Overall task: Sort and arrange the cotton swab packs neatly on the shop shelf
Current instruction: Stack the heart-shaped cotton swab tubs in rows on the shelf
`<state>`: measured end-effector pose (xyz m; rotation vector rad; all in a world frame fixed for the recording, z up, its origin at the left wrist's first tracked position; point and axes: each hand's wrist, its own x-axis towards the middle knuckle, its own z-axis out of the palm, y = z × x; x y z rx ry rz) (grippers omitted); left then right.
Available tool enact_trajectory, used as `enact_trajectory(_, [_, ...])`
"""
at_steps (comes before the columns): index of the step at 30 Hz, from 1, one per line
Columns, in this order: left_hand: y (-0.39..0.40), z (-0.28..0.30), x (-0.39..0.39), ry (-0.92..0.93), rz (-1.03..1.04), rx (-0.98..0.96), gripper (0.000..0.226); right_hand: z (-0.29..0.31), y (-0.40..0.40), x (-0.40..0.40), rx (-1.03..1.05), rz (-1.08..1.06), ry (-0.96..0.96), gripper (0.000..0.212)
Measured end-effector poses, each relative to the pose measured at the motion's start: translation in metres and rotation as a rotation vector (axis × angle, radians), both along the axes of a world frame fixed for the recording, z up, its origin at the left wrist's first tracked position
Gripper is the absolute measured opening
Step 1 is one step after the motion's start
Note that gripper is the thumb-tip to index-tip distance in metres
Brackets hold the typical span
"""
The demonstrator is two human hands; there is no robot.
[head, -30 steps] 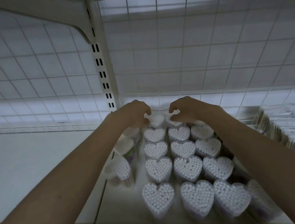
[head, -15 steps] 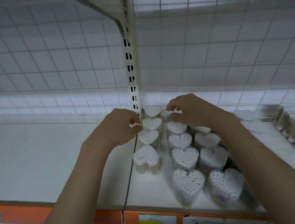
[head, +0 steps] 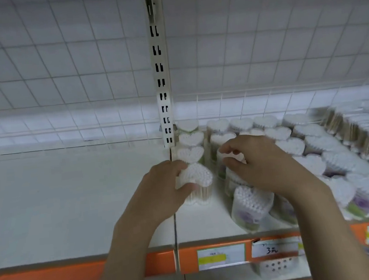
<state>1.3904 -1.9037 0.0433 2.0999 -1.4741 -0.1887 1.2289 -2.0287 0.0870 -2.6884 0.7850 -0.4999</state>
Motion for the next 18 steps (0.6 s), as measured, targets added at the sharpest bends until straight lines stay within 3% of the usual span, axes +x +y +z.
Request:
enact_trajectory(7, [0.002,-0.007,0.013,0.032,-0.072,-0.033,0.035,-0.005,0.014,0.006,-0.015,-0.017,-0.045,0.024])
enact_trajectory(11, [0.002,-0.003,0.016,-0.06,-0.033,-0.063,0.038,-0.004,0.016,0.011,-0.03,-0.013,-0.034,0.025])
enact_trajectory(14, [0.001,-0.001,0.011,-0.08,-0.009,-0.09,0.027,-0.003,0.015,0.014,-0.039,-0.021,-0.032,0.026])
enact_trajectory(18, [0.001,-0.004,0.006,-0.106,-0.024,-0.017,0.057,-0.002,0.011,0.016,-0.038,-0.059,-0.023,0.03])
